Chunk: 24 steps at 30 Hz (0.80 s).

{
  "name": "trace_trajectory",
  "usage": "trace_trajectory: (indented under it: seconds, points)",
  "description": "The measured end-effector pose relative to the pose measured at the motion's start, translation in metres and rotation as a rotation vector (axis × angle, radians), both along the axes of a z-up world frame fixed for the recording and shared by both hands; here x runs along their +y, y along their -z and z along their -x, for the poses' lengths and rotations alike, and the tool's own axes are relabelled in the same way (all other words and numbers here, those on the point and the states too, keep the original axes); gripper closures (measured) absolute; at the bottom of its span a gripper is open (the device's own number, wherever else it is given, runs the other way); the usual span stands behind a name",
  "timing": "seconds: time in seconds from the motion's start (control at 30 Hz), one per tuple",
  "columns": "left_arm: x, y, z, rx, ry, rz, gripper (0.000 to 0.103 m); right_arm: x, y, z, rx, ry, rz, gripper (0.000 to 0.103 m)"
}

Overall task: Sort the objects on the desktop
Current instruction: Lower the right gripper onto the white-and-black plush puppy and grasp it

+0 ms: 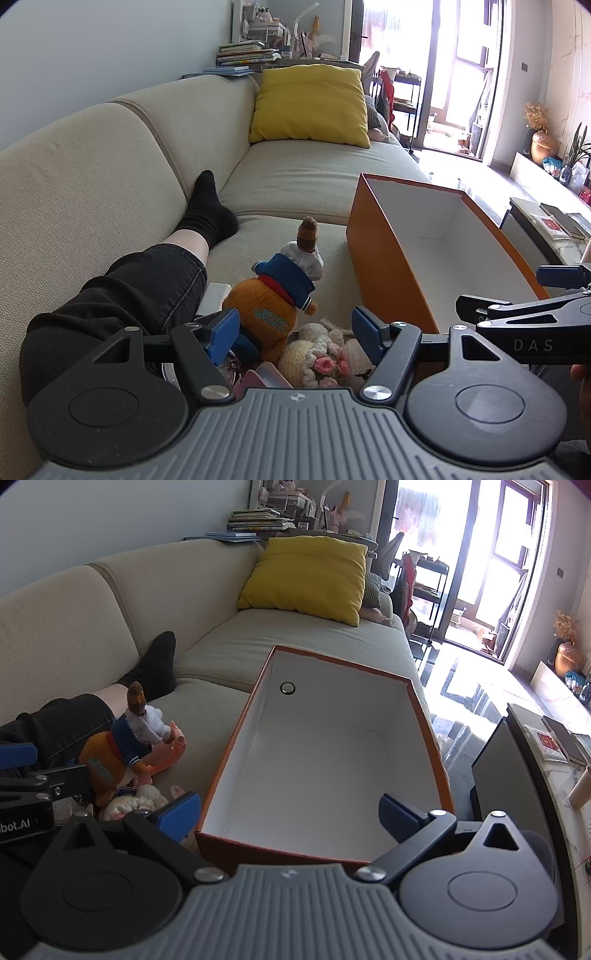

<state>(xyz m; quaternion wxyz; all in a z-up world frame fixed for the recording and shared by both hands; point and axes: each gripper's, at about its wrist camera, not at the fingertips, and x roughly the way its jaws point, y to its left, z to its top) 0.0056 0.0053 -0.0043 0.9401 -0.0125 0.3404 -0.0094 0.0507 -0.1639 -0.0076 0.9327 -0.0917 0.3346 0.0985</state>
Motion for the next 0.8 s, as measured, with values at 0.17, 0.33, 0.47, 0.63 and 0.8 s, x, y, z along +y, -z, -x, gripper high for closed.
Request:
trace_trajectory:
  seconds: [0.17,0.33,0.47,0.63,0.8]
  points:
    - [0.0,0.0,0.0,0.004,0.002,-0.003,0.023,0.0,0.002,0.001,0.001,-0.003,0.0,0.001]
    - [0.0,0.0,0.0,0.009,0.004,-0.007,0.023,0.0,0.002,0.0,0.004,-0.007,-0.003,0.001]
    - [0.004,-0.002,0.0,0.018,0.015,-0.01,0.029,-0.001,0.001,0.002,-0.005,-0.027,-0.018,0.001]
    - [0.016,-0.007,0.001,0.033,0.033,-0.02,0.046,0.002,-0.005,0.007,-0.03,-0.119,-0.079,0.017]
    - [0.028,-0.009,0.003,0.066,0.067,-0.018,0.061,0.017,-0.004,0.01,0.024,-0.286,-0.133,0.044]
